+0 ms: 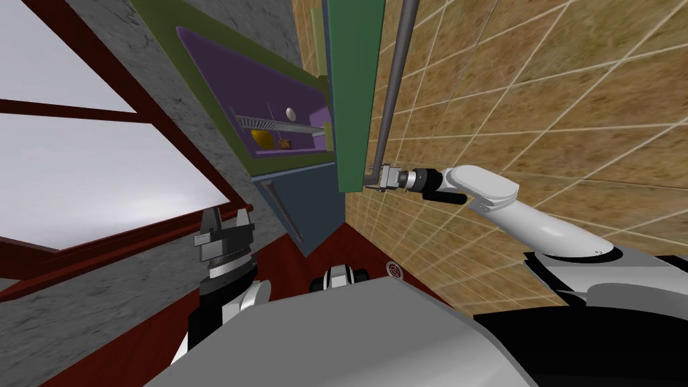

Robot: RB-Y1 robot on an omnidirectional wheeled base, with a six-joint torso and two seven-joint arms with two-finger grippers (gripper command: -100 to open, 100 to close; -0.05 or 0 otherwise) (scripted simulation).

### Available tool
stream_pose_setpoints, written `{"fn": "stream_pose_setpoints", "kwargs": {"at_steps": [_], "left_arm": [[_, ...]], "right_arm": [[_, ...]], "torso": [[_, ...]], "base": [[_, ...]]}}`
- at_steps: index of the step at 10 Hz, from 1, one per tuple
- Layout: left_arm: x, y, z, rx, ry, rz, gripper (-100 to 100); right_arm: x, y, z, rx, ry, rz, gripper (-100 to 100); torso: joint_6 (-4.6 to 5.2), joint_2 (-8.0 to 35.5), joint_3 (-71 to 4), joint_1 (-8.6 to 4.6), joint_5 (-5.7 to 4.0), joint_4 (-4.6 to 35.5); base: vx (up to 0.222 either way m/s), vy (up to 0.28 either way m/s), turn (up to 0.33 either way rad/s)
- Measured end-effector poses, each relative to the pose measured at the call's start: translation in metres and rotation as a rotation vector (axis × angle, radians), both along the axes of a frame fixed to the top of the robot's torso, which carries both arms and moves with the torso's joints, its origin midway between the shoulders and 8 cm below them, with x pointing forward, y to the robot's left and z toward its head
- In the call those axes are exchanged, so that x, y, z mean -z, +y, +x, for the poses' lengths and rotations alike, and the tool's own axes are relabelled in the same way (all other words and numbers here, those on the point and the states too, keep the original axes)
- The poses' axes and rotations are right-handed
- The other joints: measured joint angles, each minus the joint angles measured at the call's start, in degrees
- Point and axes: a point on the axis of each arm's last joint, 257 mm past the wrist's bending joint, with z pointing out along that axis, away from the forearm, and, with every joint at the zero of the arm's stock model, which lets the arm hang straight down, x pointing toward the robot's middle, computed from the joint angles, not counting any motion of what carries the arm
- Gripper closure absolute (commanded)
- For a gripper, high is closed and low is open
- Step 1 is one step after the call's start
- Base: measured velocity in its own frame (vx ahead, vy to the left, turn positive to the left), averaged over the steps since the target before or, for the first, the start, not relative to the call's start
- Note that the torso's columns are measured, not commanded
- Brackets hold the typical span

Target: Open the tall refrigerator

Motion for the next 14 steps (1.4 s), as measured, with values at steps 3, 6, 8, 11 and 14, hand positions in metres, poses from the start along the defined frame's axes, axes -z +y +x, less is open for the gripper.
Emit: {"fn": "stream_pose_setpoints", "kwargs": {"at_steps": [3, 6, 8, 11, 14], "left_arm": [[0.000, 0.000, 0.000, 0.000, 0.000, 0.000, 0], [0.000, 0.000, 0.000, 0.000, 0.000, 0.000, 0], [0.000, 0.000, 0.000, 0.000, 0.000, 0.000, 0], [0.000, 0.000, 0.000, 0.000, 0.000, 0.000, 0], [0.000, 0.000, 0.000, 0.000, 0.000, 0.000, 0]], "right_arm": [[0.003, -0.025, 0.012, 0.030, 0.006, -0.029, 100], [0.006, -0.048, 0.015, 0.043, 0.011, -0.053, 100], [0.010, -0.062, 0.027, 0.073, 0.030, -0.045, 100], [0.007, -0.092, 0.027, 0.086, 0.022, -0.076, 100], [0.005, -0.118, 0.036, 0.126, 0.030, -0.077, 100]], "torso": [[-0.12, -0.30, -0.22, -0.25, -0.08, -0.17], [0.21, -0.38, -0.15, -0.31, -0.24, -0.28], [-0.09, -0.66, -0.41, -0.16, -0.11, -0.36], [0.09, -0.63, -0.38, -0.24, -0.10, -0.28], [-0.40, -0.78, -0.58, -0.13, 0.03, -0.36]], "base": [[-0.040, -0.059, 0.240], [-0.009, -0.023, -0.023], [-0.041, -0.024, 0.140], [-0.046, -0.071, 0.168], [-0.044, -0.063, 0.193]]}}
